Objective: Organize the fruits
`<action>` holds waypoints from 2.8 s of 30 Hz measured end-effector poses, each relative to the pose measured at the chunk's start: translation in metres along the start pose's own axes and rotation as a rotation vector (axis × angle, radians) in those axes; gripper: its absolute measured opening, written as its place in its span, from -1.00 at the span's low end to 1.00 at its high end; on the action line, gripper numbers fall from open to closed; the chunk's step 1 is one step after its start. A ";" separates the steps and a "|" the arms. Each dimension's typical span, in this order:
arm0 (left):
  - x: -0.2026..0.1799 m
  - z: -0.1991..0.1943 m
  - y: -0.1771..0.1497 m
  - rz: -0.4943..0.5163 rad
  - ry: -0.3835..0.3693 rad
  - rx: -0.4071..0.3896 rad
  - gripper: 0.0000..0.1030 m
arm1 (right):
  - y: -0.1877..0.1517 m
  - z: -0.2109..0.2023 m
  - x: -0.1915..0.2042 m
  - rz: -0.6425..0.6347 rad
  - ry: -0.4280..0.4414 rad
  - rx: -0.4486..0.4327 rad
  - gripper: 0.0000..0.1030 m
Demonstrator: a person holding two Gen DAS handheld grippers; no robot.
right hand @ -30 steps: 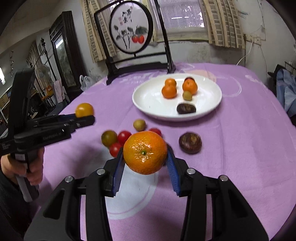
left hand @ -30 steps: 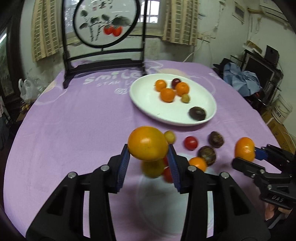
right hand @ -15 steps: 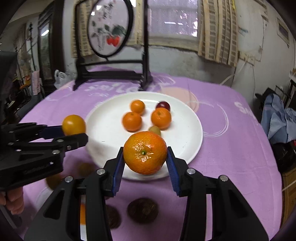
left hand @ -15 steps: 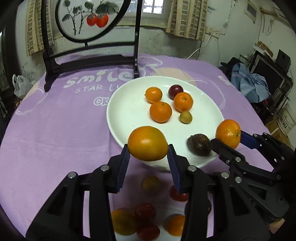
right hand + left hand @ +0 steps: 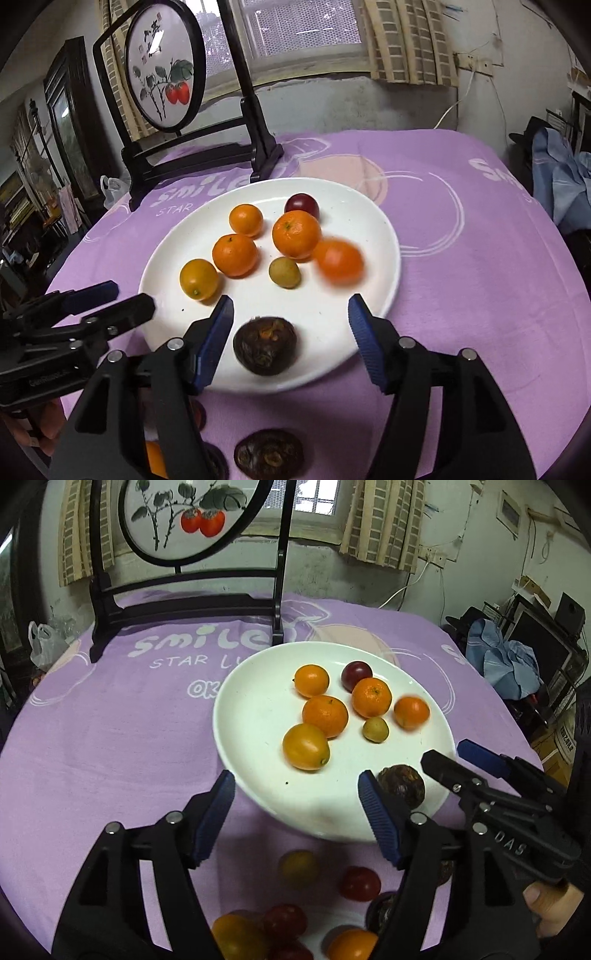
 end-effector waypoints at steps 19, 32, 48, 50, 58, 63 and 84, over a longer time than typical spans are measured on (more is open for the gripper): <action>0.058 -0.059 -0.082 -0.038 0.043 0.001 0.70 | -0.099 -0.054 0.028 -0.207 -0.075 0.149 0.25; 0.087 -0.056 -0.094 -0.115 0.023 0.004 0.72 | -0.122 -0.037 0.060 -0.262 -0.060 0.211 0.25; 0.080 -0.046 -0.096 -0.095 -0.035 0.058 0.74 | -0.096 -0.007 0.079 -0.266 -0.014 0.169 -0.17; 0.080 -0.045 -0.097 -0.096 -0.035 0.065 0.74 | -0.097 -0.013 0.072 -0.232 0.013 0.170 -0.17; 0.073 -0.048 -0.099 -0.017 -0.030 0.084 0.74 | -0.108 -0.039 0.056 -0.157 0.044 0.161 -0.16; 0.068 -0.054 -0.108 0.085 -0.008 0.075 0.74 | -0.112 -0.045 0.055 -0.151 0.056 0.153 -0.16; 0.036 -0.011 -0.105 0.182 0.079 0.091 0.43 | -0.114 -0.052 0.062 -0.196 0.081 0.157 -0.16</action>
Point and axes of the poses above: each gripper's, at about its wrist camera, not at the fingertips, and z roughly the way its jaws point, x to its left, y to its top, the point moved 1 cm from there along z, roughly the way its jaws point, and after that the axes turned 2 degrees about x, right-handed, at the moved point
